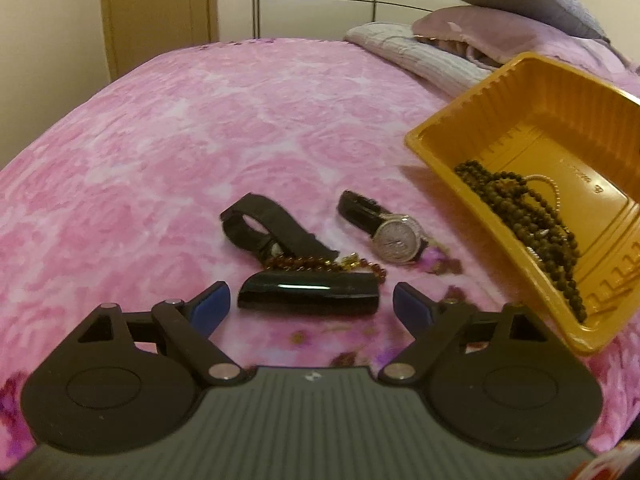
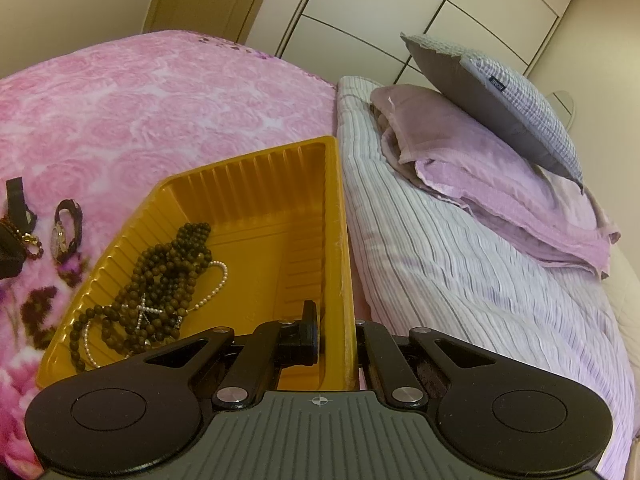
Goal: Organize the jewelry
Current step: 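Grasp the black hair clip with the left gripper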
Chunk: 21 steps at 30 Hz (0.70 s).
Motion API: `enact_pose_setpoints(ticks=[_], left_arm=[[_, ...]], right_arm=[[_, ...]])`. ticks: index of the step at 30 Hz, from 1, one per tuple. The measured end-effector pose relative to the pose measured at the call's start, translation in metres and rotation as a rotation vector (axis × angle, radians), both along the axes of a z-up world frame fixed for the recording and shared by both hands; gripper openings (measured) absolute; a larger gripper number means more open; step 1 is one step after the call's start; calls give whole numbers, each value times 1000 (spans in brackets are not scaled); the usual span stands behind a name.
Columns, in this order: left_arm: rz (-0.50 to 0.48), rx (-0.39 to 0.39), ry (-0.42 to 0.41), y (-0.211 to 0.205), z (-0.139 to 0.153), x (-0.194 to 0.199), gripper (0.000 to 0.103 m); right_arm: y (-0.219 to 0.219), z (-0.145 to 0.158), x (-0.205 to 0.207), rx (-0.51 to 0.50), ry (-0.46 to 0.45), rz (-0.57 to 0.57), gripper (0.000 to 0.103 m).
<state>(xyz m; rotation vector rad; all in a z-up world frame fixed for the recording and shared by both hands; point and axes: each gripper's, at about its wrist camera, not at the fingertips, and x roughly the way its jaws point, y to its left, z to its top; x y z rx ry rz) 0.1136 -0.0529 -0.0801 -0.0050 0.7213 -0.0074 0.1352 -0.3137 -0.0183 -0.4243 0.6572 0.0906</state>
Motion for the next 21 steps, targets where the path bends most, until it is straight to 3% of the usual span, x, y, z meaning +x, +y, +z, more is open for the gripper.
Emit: enact_pose_setpoints(ticks=[6, 21], left_arm=[[-5, -1, -9, 3, -1, -1, 75], [-84, -29, -50, -8, 22, -13, 75]], right_arm=[[-1, -1, 0, 0, 1, -2, 3], [-1, -1, 1, 0, 1, -2, 3]])
